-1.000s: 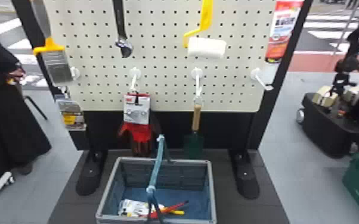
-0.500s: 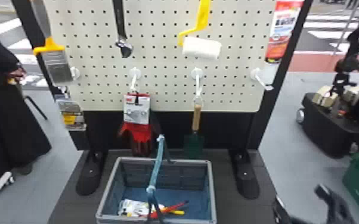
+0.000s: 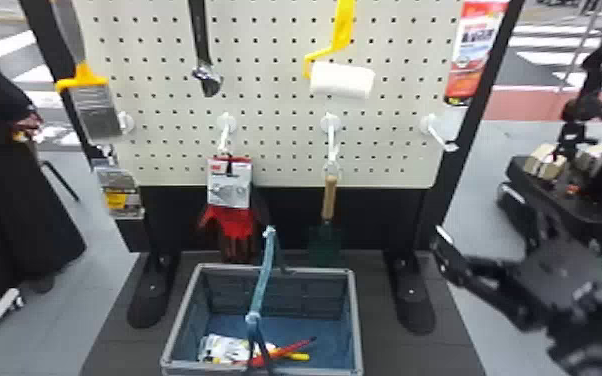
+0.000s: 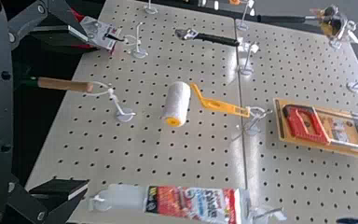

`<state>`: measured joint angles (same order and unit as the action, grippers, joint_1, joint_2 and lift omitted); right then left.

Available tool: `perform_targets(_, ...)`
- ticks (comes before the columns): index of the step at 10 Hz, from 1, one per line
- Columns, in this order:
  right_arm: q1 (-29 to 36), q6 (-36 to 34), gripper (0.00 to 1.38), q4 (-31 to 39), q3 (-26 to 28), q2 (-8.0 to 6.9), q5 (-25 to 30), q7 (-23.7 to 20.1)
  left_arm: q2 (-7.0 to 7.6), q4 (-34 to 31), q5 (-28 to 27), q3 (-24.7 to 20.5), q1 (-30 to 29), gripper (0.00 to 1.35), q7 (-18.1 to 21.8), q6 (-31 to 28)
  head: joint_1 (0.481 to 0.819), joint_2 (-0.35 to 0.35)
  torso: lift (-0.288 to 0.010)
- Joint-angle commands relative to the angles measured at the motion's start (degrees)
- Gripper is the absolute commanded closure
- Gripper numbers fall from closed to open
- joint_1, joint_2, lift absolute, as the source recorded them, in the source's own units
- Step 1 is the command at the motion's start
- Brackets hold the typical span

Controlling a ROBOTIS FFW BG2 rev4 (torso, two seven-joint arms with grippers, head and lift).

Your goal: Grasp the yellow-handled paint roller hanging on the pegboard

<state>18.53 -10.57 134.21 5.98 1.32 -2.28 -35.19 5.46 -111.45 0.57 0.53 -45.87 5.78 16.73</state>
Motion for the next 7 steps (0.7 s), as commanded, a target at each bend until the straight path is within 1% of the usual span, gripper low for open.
perform_targets(1, -6.3, -2.8, 0.20, -1.0, 0.0, -0.09, 0.3, -1.9, 0.96, 0.0, 0.4, 0.7, 0.9, 0.16, -0.1, -0.5, 0.549, 0.000, -0.100)
perform_targets(3, -11.0, -4.7, 0.20, -0.5, -0.3, 0.87, -1.1, -2.1, 2.72, 0.4, 1.2, 2.3, 2.4, 0.16, -0.4, -0.9, 0.549, 0.000, -0.100)
perform_targets(4, -13.3, -5.6, 0.20, -1.0, -1.1, 1.67, -2.5, -2.1, 3.33, 0.4, 1.4, 2.9, 2.9, 0.16, -0.7, -1.3, 0.549, 0.000, -0.100)
perform_targets(5, -15.9, -6.2, 0.20, -2.8, -2.6, 2.63, -4.0, -2.1, 3.77, 0.4, 1.4, 3.5, 3.5, 0.16, -0.8, -1.8, 0.549, 0.000, -0.100)
perform_targets(7, -24.5, -6.7, 0.20, -10.5, -7.3, 5.36, -8.5, -2.1, 4.47, 0.4, 1.6, 4.6, 4.5, 0.16, -0.9, -2.5, 0.549, 0.000, -0.100)
